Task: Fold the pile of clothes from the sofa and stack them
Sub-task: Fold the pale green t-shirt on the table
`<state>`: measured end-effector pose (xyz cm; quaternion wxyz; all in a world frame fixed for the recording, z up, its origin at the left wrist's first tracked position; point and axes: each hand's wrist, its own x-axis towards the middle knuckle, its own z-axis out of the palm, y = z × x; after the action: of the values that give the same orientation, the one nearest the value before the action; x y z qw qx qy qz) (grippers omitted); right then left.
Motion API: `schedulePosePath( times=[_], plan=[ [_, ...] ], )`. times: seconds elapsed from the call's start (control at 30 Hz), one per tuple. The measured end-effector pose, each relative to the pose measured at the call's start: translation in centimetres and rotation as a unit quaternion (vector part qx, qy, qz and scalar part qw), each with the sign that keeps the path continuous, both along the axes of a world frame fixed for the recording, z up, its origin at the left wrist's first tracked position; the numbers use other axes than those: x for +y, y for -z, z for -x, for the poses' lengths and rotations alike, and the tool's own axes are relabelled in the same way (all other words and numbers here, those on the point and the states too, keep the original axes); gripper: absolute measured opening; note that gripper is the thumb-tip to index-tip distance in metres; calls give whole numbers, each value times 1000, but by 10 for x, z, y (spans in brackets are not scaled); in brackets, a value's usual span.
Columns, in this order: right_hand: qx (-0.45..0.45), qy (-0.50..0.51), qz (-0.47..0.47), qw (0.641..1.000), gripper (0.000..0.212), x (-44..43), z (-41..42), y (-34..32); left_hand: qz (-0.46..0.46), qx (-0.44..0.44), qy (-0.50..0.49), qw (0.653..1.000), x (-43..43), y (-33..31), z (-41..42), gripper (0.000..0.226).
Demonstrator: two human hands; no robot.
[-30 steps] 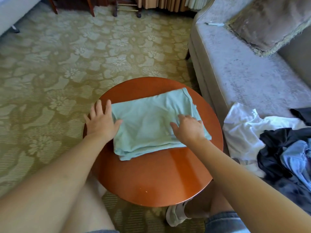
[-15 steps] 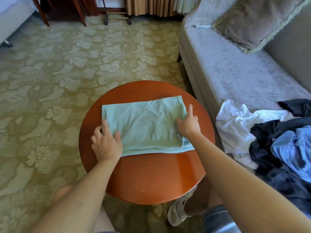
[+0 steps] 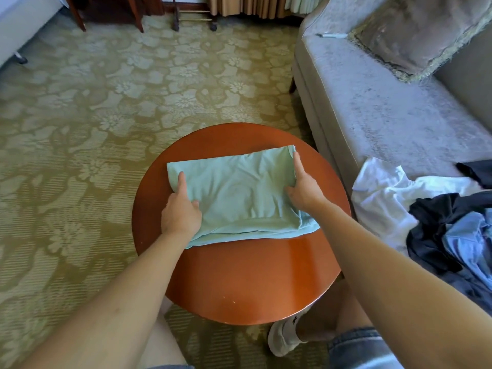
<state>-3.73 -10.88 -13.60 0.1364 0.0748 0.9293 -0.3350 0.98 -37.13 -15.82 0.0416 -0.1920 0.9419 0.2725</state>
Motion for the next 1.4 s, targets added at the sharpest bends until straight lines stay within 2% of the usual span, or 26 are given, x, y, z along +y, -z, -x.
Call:
schedulePosePath(
  times=[0.17,0.33,0.57,0.73,0.87,0.97,1.13,1.27,1.4],
  plan=[
    [-14,-39,-33,999,68,13,-19,14,-23,-26,65,997,-12,0,-9,52],
    [-25,45,54,997,67,22,-65,14,-25,-56,75,995,-7,-13,-29,50],
    [90,162,126,975,66,59,-139,-27,-85,-43,117,989,43,-67,-49,67],
    [169,233,88,954,69,126,-199,-75,-136,5,209,968,120,-114,-61,77],
    [213,298,66,928,72,181,-270,-107,-176,34,309,934,194,-138,-85,82],
    [252,368,55,893,73,214,-336,-119,-201,34,377,903,250,-147,-111,84],
    [275,479,22,833,70,258,-448,-123,-275,-31,460,843,344,-146,-167,84],
    [272,566,-7,778,69,282,-538,-130,-272,-96,551,783,425,-144,-229,81],
    [265,640,-34,720,70,298,-618,-124,-261,-115,608,741,481,-134,-284,83]
  ],
)
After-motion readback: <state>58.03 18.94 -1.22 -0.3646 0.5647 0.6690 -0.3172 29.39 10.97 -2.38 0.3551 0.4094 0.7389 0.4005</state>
